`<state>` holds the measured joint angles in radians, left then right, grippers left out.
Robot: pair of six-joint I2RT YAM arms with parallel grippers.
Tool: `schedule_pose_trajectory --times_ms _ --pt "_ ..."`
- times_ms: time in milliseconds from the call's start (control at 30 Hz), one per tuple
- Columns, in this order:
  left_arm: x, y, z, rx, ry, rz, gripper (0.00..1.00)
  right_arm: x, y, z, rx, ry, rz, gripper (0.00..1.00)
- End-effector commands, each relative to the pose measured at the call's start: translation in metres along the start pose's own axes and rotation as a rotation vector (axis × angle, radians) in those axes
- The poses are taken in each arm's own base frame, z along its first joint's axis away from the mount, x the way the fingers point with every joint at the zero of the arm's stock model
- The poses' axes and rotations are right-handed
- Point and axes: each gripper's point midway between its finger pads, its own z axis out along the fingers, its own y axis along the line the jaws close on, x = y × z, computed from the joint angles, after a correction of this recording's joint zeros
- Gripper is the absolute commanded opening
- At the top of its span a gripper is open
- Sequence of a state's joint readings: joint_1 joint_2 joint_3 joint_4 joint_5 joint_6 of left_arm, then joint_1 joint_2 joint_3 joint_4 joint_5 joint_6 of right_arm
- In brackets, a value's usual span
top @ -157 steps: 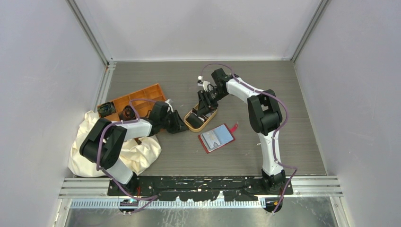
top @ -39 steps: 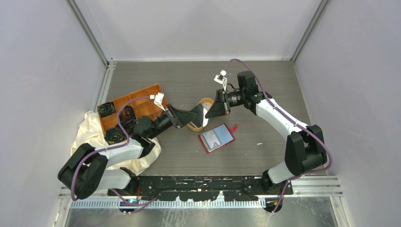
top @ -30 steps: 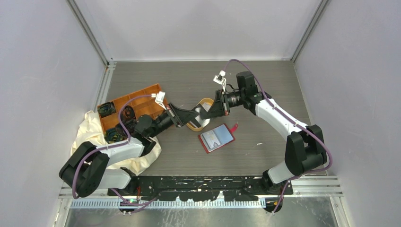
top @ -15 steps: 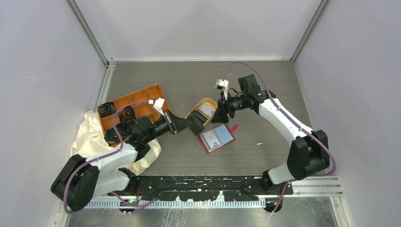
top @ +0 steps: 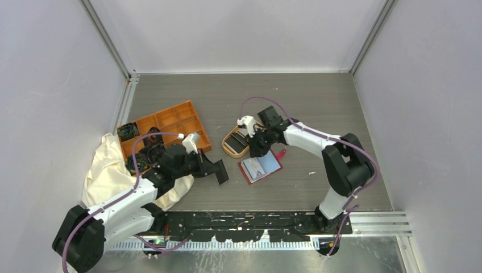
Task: Put the credit cards into the card holder
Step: Move the storage box to the center of the board.
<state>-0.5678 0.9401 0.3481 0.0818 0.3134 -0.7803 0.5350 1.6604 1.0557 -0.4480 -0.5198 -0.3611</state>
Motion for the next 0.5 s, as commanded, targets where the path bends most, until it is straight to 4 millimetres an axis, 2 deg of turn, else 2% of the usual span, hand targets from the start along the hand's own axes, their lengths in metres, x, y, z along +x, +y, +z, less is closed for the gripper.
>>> schedule_pose_trajectory --times_ms 0,133,333,367,467 --pt "-0.004 0.002 -0.003 -0.024 -0.007 0.022 0.0 -0.039 -0.02 0.017 0.174 -0.062 0.042 0.15" --pt "-0.006 0.003 -0.004 -0.03 -0.023 0.027 0.0 -0.059 -0.024 0.031 0.275 -0.115 0.091 0.15" --pt "-0.007 -0.003 -0.003 0.007 -0.034 -0.007 0.0 -0.116 -0.049 0.047 0.396 -0.312 0.268 0.15" --pt "-0.007 -0.007 -0.002 0.03 -0.039 -0.021 0.0 -0.125 -0.054 0.048 0.407 -0.332 0.289 0.15" --pt "-0.006 -0.017 -0.001 0.102 -0.053 -0.073 0.0 -0.136 -0.054 0.051 0.365 -0.329 0.308 0.15"
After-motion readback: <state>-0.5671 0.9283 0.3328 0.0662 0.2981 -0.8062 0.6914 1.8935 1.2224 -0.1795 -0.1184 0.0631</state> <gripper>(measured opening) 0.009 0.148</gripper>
